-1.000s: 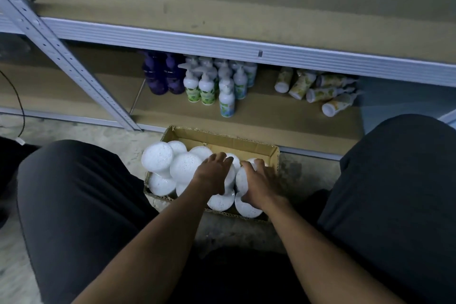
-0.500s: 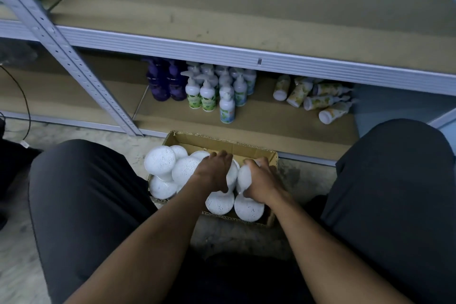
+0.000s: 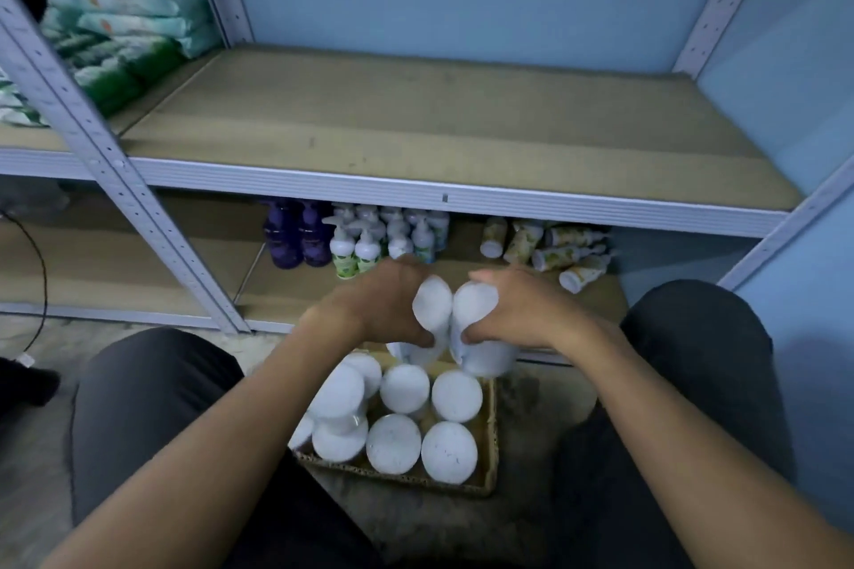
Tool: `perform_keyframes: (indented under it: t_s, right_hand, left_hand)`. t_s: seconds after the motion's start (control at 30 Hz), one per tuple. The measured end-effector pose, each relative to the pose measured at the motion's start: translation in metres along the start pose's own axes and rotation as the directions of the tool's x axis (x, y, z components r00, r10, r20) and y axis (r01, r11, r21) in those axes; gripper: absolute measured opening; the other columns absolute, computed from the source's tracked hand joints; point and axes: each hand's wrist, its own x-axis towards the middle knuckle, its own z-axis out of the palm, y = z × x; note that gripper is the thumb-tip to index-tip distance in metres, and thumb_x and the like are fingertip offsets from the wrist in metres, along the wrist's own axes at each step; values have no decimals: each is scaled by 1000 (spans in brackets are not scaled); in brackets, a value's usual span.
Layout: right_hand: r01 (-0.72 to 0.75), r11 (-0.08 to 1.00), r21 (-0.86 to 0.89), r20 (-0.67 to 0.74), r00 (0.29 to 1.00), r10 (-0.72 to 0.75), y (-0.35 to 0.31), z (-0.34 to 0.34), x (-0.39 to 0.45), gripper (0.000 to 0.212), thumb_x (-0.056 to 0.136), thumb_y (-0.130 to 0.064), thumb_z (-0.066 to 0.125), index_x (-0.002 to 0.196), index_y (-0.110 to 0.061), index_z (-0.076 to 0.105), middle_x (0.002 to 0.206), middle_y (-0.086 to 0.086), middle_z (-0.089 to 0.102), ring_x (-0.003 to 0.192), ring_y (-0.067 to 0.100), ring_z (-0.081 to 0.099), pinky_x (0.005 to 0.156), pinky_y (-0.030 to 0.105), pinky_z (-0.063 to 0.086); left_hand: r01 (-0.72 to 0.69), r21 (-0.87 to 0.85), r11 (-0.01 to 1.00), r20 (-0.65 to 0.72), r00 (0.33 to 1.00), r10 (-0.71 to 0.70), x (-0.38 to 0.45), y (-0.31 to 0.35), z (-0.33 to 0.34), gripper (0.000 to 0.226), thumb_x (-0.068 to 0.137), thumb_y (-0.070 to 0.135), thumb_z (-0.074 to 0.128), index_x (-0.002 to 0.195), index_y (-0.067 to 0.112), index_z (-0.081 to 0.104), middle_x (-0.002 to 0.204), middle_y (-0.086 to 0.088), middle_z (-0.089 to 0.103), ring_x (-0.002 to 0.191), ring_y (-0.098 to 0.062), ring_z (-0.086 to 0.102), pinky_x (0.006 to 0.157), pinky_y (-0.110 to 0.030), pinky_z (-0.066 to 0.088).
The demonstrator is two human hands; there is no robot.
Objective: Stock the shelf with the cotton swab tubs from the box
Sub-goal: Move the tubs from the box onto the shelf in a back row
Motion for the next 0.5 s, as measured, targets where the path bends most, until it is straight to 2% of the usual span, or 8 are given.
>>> perform_keyframes:
  t_s: [0.07, 0.13, 0.2, 0.27, 0.33, 0.4, 0.5]
  right_hand:
    - [3, 1000, -19, -40, 999, -4, -9, -29, -16, 92, 69, -52, 80, 151, -32, 41, 154, -3, 40, 136, 21, 43, 99, 37, 47]
    - [6, 1000, -27, -101, 995, -9, -16, -57, -31, 80, 67, -55, 79, 140, -33, 53, 137, -6, 54, 120, 18, 54, 90, 36, 52]
    - [9, 999, -36, -180, 984, -15, -21, -85, -41, 70, 66, -54, 80, 130, -31, 61, 128, -6, 59, 112, 18, 57, 89, 38, 53]
    - [25, 998, -50, -233, 972, -36, -21, -112, -47, 71, 66, -53, 81, 131, -33, 61, 131, -4, 58, 107, 18, 58, 83, 38, 56]
    - [23, 998, -56, -270, 962, -37, -17, -137, -48, 81, 65, -53, 81, 140, -40, 53, 141, -6, 51, 114, 16, 55, 82, 32, 54]
    - [16, 998, -64, -305, 952, -34, -9, -160, -43, 84, 65, -52, 82, 142, -42, 50, 144, -7, 49, 117, 15, 52, 84, 30, 49]
    - [7, 998, -62, -367, 930, -29, 0, -191, -32, 84, 65, -51, 83, 141, -38, 52, 144, -8, 52, 120, 16, 53, 92, 33, 48]
  left_hand:
    - [-33, 12, 999, -41, 999, 33, -3, 10, -26, 80, 65, 47, 82, 133, 19, 50, 132, -2, 52, 121, -23, 51, 96, -38, 48]
    - [-65, 36, 997, -84, 994, 68, -4, 21, -54, 77, 67, 48, 80, 133, 21, 49, 131, 2, 53, 122, -22, 50, 97, -36, 46]
    - [-94, 46, 995, -132, 986, 99, -3, 33, -85, 85, 68, 48, 81, 140, 21, 46, 137, 3, 51, 126, -20, 49, 101, -34, 44]
    - [-118, 82, 990, -155, 979, 130, 1, 46, -115, 91, 67, 50, 81, 145, 23, 44, 141, 5, 49, 127, -17, 49, 102, -31, 43]
    - [-141, 110, 984, -160, 974, 158, 12, 58, -144, 94, 64, 56, 80, 146, 29, 43, 142, 9, 49, 123, -15, 52, 98, -34, 48]
    - [-163, 128, 978, -174, 967, 184, 27, 69, -168, 93, 62, 59, 79, 144, 33, 44, 141, 12, 49, 121, -14, 54, 96, -37, 51]
    - [-198, 172, 965, -207, 951, 232, 58, 82, -194, 93, 66, 58, 79, 147, 32, 43, 148, 12, 45, 131, -12, 46, 103, -32, 43]
